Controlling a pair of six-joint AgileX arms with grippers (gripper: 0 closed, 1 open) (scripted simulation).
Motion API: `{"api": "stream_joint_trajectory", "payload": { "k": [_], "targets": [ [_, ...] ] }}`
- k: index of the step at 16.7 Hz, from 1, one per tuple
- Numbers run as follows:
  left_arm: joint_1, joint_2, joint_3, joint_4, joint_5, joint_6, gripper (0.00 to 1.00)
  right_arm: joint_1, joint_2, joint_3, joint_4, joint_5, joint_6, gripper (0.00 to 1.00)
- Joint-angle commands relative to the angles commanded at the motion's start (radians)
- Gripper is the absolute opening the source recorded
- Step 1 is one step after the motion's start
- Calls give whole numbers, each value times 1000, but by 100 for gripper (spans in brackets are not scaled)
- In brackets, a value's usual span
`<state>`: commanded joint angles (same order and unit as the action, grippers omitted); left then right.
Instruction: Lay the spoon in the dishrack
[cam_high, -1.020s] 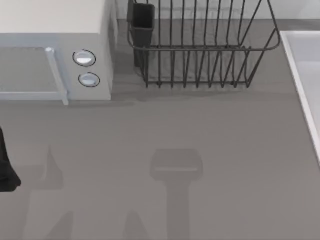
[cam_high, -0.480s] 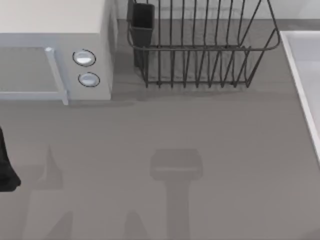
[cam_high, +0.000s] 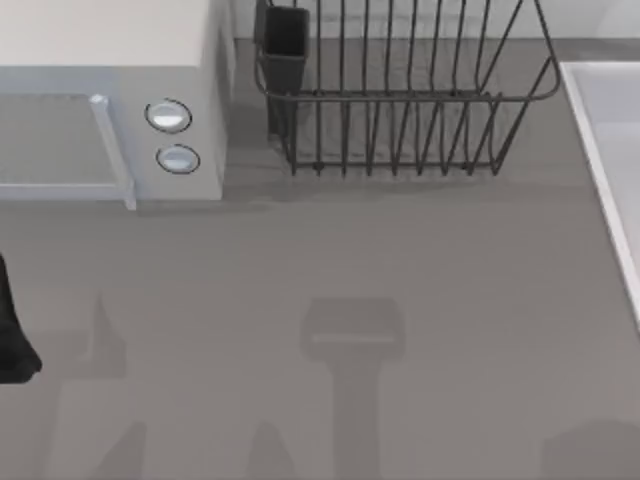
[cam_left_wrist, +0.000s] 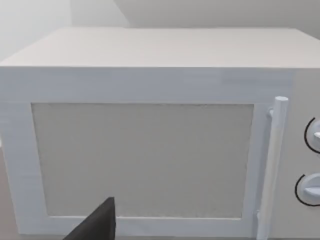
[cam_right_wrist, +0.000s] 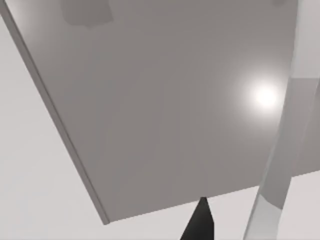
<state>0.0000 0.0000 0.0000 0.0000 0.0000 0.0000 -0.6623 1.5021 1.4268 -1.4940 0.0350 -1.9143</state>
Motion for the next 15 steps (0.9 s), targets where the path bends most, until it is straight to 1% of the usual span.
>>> {"api": "stream_joint_trajectory", "payload": {
  "k": [7, 9, 12, 15],
  "targets": [
    [0, 0, 0, 0, 0, 0, 100, 1, -9, 21, -23, 0, 6, 0],
    [0, 0, 0, 0, 0, 0, 100, 31, -10, 26, 6, 21, 31, 0],
    [0, 0, 0, 0, 0, 0, 100, 150, -11, 41, 113, 99, 146, 0],
    [0, 0, 0, 0, 0, 0, 100, 342, -5, 51, 272, 216, 356, 0]
  ]
}}
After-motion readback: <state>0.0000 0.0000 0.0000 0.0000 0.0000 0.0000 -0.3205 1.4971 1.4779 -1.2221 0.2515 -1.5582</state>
